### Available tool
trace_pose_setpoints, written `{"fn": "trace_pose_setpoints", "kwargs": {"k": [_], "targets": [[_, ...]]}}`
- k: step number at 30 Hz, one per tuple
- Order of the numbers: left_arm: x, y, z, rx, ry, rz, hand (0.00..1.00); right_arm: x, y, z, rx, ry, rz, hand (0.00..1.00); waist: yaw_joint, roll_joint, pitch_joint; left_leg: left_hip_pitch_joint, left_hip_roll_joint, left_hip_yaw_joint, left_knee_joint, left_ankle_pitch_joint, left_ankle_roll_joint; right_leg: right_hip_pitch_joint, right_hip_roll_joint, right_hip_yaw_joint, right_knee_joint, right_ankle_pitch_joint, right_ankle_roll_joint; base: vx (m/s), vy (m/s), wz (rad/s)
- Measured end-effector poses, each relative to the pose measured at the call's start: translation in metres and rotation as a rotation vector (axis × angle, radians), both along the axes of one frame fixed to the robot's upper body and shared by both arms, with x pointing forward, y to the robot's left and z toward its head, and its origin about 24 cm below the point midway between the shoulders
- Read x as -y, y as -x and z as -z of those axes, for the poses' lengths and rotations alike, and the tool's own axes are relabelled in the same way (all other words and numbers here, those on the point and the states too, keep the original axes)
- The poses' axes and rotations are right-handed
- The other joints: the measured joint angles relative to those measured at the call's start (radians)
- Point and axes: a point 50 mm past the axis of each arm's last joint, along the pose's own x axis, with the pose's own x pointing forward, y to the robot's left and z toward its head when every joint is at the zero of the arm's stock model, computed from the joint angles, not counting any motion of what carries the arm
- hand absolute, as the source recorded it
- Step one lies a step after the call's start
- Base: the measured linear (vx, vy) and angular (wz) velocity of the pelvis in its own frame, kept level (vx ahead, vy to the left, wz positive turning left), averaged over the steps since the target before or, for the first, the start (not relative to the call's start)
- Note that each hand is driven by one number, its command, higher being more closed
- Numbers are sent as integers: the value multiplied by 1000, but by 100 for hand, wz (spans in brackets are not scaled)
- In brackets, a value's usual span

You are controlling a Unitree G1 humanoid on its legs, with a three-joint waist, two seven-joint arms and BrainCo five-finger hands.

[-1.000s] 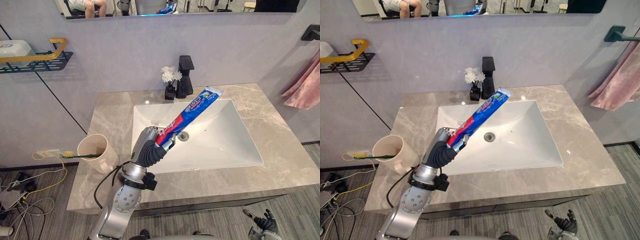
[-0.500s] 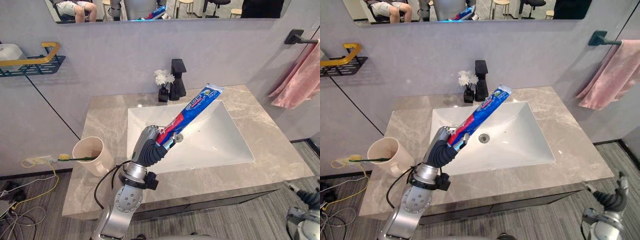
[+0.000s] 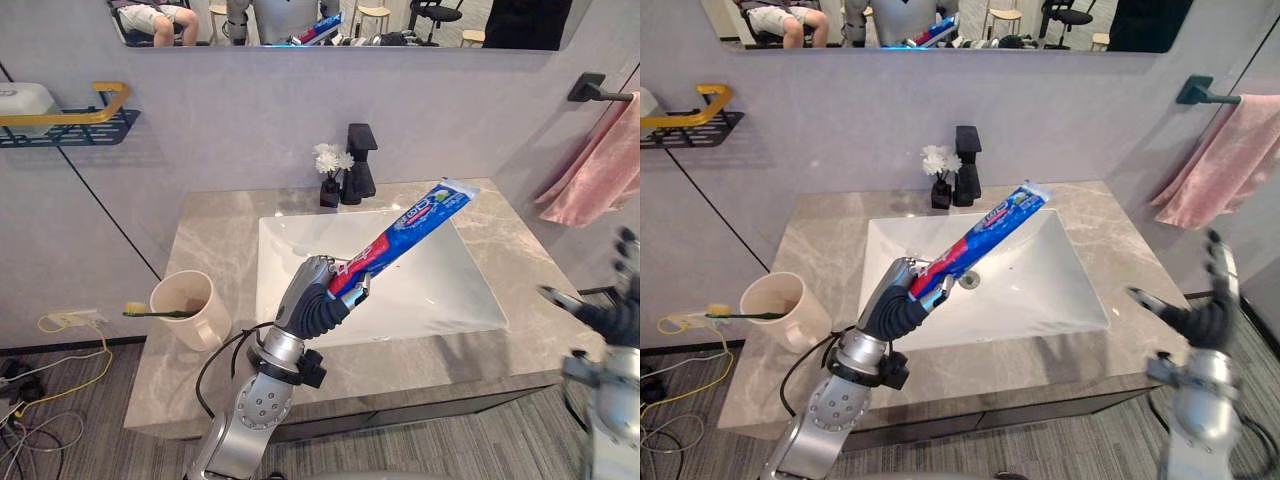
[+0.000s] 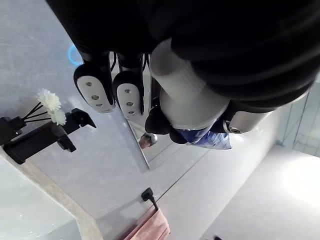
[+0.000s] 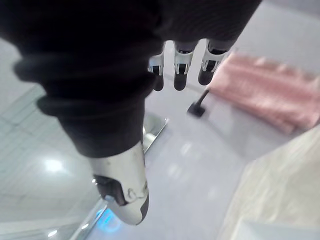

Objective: Organize washtable

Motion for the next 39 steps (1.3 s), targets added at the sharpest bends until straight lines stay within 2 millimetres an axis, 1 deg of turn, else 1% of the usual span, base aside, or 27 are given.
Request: {"fn": "trace_pose_setpoints", "kwargs": {"k": [1, 3, 6, 7, 10, 11, 13, 15, 17, 19, 24, 28, 32, 37, 39], "targets": [[2, 0, -2, 7, 8, 15, 100, -5, -4, -2, 5, 5, -41, 0, 12, 0, 0, -4, -2, -10, 0, 2, 1, 2, -1, -8, 0, 0, 0, 14, 8, 31], [3, -1, -4, 16, 9, 21, 100, -10, -11, -3, 9, -17, -81, 0, 17, -1, -1, -10, -6, -29, 1, 4, 3, 8, -4, -25, 0, 0, 0, 22, 13, 30], [5, -1, -6, 26, 13, 34, 100, -20, -16, -4, 13, -50, -154, 0, 32, -1, -1, -14, -13, -46, -1, 7, 4, 14, -8, -40, -4, 0, 0, 16, 14, 23], [6, -1, -6, 25, 16, 39, 100, -29, -19, -5, 17, -66, -207, 0, 31, -1, -1, -21, -18, -62, -2, 12, 8, 17, -11, -57, -5, 0, 0, 10, 19, 26], [10, 1, -7, 28, 18, 64, 100, -39, -22, -5, 13, -112, -293, 0, 35, -1, -1, -30, -26, -79, -5, 19, 13, 17, -17, -73, -5, 0, 0, -2, 23, 25], [12, 2, -7, 28, 19, 71, 100, -46, -24, -5, 12, -150, -356, 0, 36, -1, -2, -29, -29, -87, -10, 26, 13, 21, -19, -81, -5, 0, 0, -8, 13, 18], [12, 2, -7, 28, 19, 72, 100, -54, -27, -7, 18, -189, -428, 0, 37, -1, -1, -29, -31, -90, -17, 32, 14, 20, -21, -83, -5, 0, 0, -26, 12, 11], [12, 2, -7, 28, 19, 73, 100, -62, -29, -4, 9, -263, -509, 0, 37, -1, -1, -29, -33, -97, -18, 37, 14, 23, -22, -88, -6, -1, 0, -47, 6, 8], [12, 2, -7, 29, 19, 74, 100, -65, -30, -3, 4, -314, -565, 0, 36, -1, -1, -29, -37, -107, -25, 45, 16, 27, -24, -98, -9, -1, 0, -53, 0, 15], [12, 2, -8, 32, 20, 74, 100, -67, -29, -3, 7, -360, -619, 0, 35, -1, -1, -25, -39, -121, -53, 67, 15, 27, -23, -111, -11, -1, 0, -77, -10, 20], [12, 2, -8, 39, 22, 78, 100, -76, -28, -1, 0, -424, -730, 0, 37, -2, -2, -26, -35, -130, -83, 91, 12, 15, -18, -116, -10, 0, 2, -44, -11, 6], [11, 2, -10, 52, 25, 75, 100, -77, -28, 0, -3, -476, -801, 0, 36, -2, -3, -26, -35, -134, -89, 95, 12, 17, -17, -121, -14, 1, 2, -10, -6, 3], [4, 2, -15, 77, 37, 44, 100, -76, -25, 2, -5, -523, -843, 0, 35, -2, -3, -26, -35, -134, -91, 95, 12, 18, -17, -123, -18, 1, 3, 0, 0, 0], [-6, 0, -14, 71, 40, -10, 100, -74, -20, 10, -33, -541, -843, 0, 34, -2, -3, -26, -35, -133, -93, 95, 12, 17, -17, -122, -19, 1, 3, 0, 0, 0], [-11, 4, -14, 66, 49, -30, 100, -75, -18, 16, -62, -554, -841, 0, 34, -2, -3, -26, -35, -132, -93, 95, 12, 17, -17, -122, -19, 1, 3, 0, 0, 0]]}}
